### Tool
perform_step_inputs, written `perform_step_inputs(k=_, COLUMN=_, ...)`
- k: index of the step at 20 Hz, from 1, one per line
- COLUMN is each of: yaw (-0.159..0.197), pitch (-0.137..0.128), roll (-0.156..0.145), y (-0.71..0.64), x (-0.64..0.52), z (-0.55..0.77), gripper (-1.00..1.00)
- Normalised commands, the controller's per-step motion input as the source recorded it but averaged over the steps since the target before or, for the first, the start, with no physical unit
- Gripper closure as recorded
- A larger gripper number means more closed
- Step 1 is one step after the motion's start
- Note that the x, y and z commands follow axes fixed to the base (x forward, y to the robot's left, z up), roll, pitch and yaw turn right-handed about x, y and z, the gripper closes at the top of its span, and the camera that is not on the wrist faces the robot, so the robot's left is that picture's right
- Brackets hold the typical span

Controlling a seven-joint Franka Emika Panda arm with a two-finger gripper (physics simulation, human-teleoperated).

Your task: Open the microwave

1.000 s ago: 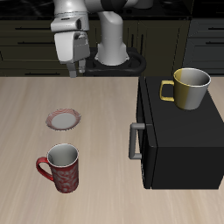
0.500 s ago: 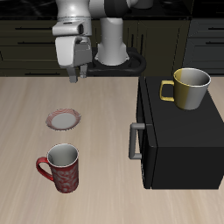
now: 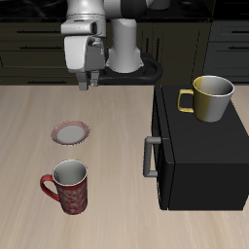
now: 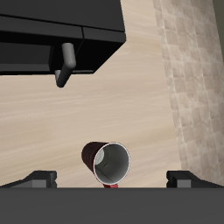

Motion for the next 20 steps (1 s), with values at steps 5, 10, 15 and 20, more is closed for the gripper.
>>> perform_step_inputs(k=5, yaw=-0.005, pitch=-0.022, roll=-0.011, y=0.14, x=0.21, z=0.09, gripper=-1.0)
perform_step_inputs(k=10, yaw=0.003, pitch=-0.026, roll=0.002, y=0.11, x=0.14, z=0.07, gripper=-1.0)
perform_step_inputs(k=15, yaw=0.003, pitch=0.018, roll=0.008, y=0.16, x=0.2, z=0.04, gripper=-1.0)
perform_step_inputs(k=20, yaw=-0.019, pitch=0.006, roll=0.011, y=0.2, x=0.19, z=-0.04, gripper=-1.0)
